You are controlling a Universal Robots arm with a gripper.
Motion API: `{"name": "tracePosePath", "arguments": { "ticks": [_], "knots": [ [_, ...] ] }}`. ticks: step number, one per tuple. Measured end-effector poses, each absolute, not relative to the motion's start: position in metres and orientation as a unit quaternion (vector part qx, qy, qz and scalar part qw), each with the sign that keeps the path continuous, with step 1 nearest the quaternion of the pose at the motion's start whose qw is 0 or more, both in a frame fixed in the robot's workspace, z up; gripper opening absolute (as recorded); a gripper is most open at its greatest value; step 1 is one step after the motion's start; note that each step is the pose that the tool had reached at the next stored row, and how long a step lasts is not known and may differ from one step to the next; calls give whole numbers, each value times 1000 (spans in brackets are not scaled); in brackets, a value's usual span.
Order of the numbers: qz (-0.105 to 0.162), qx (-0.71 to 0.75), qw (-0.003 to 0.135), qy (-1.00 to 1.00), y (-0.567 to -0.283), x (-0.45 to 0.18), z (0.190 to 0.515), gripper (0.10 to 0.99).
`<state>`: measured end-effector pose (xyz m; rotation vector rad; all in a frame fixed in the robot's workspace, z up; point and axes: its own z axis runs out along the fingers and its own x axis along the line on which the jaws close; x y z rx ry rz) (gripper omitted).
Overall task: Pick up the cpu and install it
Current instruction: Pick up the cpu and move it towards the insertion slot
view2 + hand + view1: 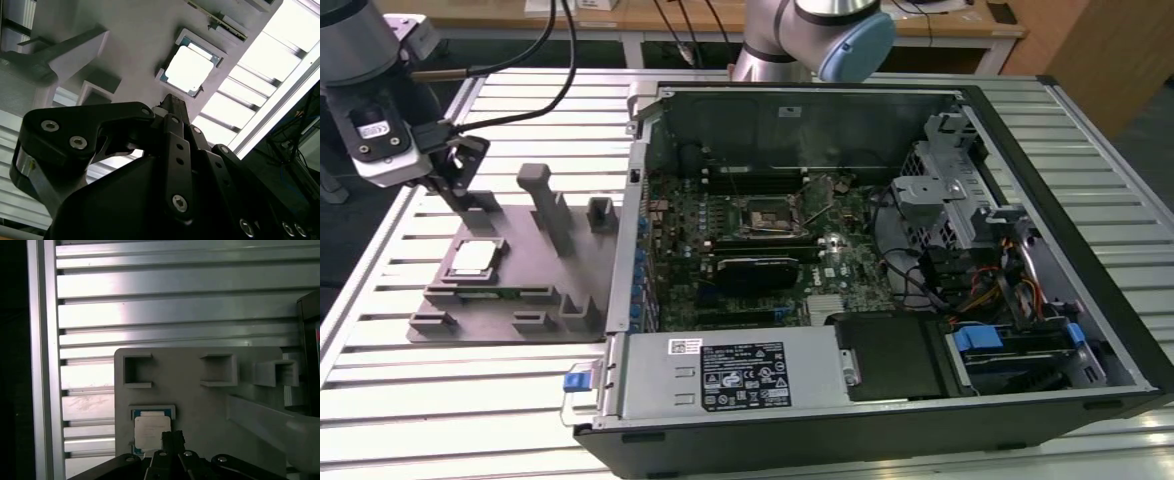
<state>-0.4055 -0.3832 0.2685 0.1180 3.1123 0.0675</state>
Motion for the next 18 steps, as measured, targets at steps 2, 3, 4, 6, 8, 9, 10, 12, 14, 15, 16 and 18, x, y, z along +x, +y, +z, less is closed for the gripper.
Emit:
{"name": "tracePosePath", "arguments": {
  "ticks": [2, 3, 4, 6, 8, 9, 10, 12, 14, 15, 16, 18],
  "knots": [
    [22, 38, 13, 999, -383, -406, 268, 106],
    [22, 38, 13, 999, -383, -406, 268, 106],
    [22, 38, 13, 999, -383, -406, 267, 106],
    [22, 38, 13, 999, -383, -407, 267, 106],
    [22, 38, 13, 999, -383, -407, 266, 106],
    [22, 38, 13, 999, -383, -408, 265, 106],
    [22, 38, 13, 999, -383, -408, 264, 106],
    [22, 38, 12, 999, -383, -408, 262, 106],
    [22, 38, 11, 999, -383, -409, 260, 106],
    [22, 38, 11, 999, -383, -410, 259, 106],
    [21, 38, 10, 999, -383, -410, 258, 106],
    [21, 38, 10, 999, -383, -411, 255, 106]
  ]
}}
